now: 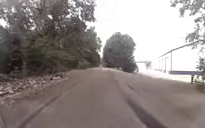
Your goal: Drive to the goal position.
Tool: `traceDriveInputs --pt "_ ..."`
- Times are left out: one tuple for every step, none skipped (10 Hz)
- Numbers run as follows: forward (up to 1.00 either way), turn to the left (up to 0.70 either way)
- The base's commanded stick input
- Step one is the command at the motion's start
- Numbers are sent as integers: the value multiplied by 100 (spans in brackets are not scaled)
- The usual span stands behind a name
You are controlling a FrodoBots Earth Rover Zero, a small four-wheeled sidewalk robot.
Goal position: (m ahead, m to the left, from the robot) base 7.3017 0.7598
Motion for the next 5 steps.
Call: traceDriveInputs --pt "70 0" --pt "70 0" --pt "70 0" --pt "70 0" --pt "70 -18"
